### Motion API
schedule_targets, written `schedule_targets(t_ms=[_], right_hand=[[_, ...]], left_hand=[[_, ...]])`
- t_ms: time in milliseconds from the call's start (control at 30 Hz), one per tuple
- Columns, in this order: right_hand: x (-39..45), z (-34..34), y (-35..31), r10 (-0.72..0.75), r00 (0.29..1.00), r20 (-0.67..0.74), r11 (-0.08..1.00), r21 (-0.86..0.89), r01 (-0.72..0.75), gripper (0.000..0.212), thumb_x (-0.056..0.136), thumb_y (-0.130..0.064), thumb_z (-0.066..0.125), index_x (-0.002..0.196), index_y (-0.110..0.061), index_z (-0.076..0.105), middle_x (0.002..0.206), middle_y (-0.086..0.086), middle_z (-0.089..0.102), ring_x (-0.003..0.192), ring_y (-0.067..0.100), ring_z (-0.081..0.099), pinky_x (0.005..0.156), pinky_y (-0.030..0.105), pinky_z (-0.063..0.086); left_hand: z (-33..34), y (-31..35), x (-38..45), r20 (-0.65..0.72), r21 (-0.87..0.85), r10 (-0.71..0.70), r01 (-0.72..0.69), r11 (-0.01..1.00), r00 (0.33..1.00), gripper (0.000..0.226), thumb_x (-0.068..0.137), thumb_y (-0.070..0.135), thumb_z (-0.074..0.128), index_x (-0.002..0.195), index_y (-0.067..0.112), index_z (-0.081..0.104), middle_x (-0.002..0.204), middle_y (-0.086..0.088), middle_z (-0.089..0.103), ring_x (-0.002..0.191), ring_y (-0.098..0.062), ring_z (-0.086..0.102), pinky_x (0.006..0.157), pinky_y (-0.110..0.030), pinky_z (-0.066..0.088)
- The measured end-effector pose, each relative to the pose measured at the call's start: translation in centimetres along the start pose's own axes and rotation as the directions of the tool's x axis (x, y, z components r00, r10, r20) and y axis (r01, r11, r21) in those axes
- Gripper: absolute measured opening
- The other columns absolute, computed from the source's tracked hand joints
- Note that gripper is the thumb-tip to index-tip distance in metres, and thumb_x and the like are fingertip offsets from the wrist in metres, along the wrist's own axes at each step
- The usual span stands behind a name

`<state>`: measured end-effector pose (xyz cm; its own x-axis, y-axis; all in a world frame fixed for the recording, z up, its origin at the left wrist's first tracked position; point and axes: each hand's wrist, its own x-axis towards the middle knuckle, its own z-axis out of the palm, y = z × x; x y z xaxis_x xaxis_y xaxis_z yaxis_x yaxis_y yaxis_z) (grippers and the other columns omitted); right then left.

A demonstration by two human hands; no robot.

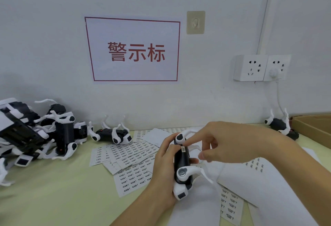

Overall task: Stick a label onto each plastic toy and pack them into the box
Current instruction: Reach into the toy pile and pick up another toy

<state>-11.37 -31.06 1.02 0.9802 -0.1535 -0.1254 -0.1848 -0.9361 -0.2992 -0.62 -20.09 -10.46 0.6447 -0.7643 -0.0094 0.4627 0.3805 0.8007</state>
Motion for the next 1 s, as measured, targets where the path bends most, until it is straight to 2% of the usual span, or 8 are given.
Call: schedule_targets(t_ms=[133,300,400,467,567,700,833,1000], right_hand=[[-0.1,0.7,-1.2,0.041,0.993,0.109,0.993,-0.116,-0.028,0.053,0.095,-0.030,0.049,0.130,-0.068,0.037,0.088,-0.019,0.072,0.065,-0.015,0.051,0.064,0.015,0.041],[-0.2,1.1,-2.0,0.073,0.990,0.124,0.974,-0.223,-0.043,0.057,0.095,-0.023,0.041,0.140,-0.057,0.035,0.099,-0.016,0.064,0.077,0.003,0.051,0.076,0.025,0.048],[-0.5,0.5,-1.8,0.063,0.989,0.133,0.975,-0.219,-0.032,0.051,0.093,-0.021,0.042,0.129,-0.056,0.049,0.100,-0.011,0.068,0.066,0.001,0.050,0.063,0.015,0.044],[-0.3,0.1,-1.2,0.023,0.999,0.046,0.991,-0.135,-0.016,0.043,0.092,-0.021,0.045,0.112,-0.054,0.064,0.092,-0.006,0.070,0.055,0.003,0.047,0.052,0.012,0.041],[0.4,0.0,0.3,0.018,0.975,-0.219,1.000,-0.016,-0.022,0.034,0.091,-0.018,0.047,0.090,-0.041,0.072,0.074,-0.007,0.066,0.049,0.006,0.046,0.053,0.019,0.045],[2.4,1.6,1.9,0.007,0.894,-0.449,0.999,0.034,0.009,0.016,0.095,-0.036,0.052,0.104,-0.045,0.061,0.105,-0.017,0.052,0.096,-0.001,0.051,0.083,0.021,0.042],[4.0,4.0,2.3,0.075,0.917,-0.392,0.956,0.289,0.045,0.037,0.092,-0.058,0.051,0.126,-0.046,0.055,0.122,-0.018,0.058,0.111,-0.003,0.054,0.098,0.025,0.042],[4.0,4.3,2.5,0.077,0.937,-0.340,0.868,0.486,0.105,0.016,0.092,-0.051,0.059,0.104,-0.045,0.067,0.096,-0.024,0.071,0.086,-0.008,0.064,0.074,0.020,0.046]], left_hand=[[0.0,0.0,0.1,-0.010,-0.114,-0.070,0.068,0.991,0.998,0.029,0.091,0.012,0.052,0.111,0.025,0.068,0.090,-0.016,0.067,0.069,-0.032,0.063,0.073,-0.047,0.050],[-0.1,0.0,0.1,0.025,-0.193,-0.092,0.095,0.977,0.995,0.022,0.094,0.010,0.048,0.105,0.024,0.061,0.080,-0.005,0.053,0.066,-0.027,0.054,0.061,-0.032,0.046],[-0.2,-0.1,0.1,-0.039,-0.147,-0.065,0.059,0.987,0.997,0.027,0.095,0.009,0.046,0.112,0.020,0.065,0.084,-0.011,0.059,0.071,-0.030,0.057,0.065,-0.034,0.047],[-0.2,0.0,0.0,-0.044,-0.113,-0.041,0.035,0.993,0.998,0.028,0.095,0.010,0.051,0.116,0.021,0.065,0.092,-0.015,0.063,0.072,-0.031,0.060,0.066,-0.036,0.049],[-0.2,0.0,-0.1,-0.019,-0.049,-0.007,0.007,0.999,1.000,0.028,0.092,0.008,0.060,0.116,0.023,0.066,0.098,-0.016,0.069,0.074,-0.034,0.066,0.061,-0.037,0.055],[-0.2,-0.1,-0.2,0.013,-0.009,0.027,-0.026,1.000,1.000,0.030,0.092,-0.001,0.057,0.110,0.021,0.068,0.103,-0.017,0.070,0.073,-0.038,0.068,0.056,-0.037,0.055],[-0.1,-0.1,-0.3,0.079,0.023,0.048,-0.050,0.998,0.996,0.033,0.088,0.001,0.059,0.114,0.021,0.066,0.105,-0.020,0.071,0.072,-0.036,0.068,0.057,-0.038,0.056],[-0.2,-0.2,-0.3,0.163,0.041,0.050,-0.057,0.998,0.985,0.047,0.073,0.007,0.055,0.118,0.022,0.061,0.114,-0.021,0.070,0.084,-0.040,0.069,0.061,-0.040,0.057]])
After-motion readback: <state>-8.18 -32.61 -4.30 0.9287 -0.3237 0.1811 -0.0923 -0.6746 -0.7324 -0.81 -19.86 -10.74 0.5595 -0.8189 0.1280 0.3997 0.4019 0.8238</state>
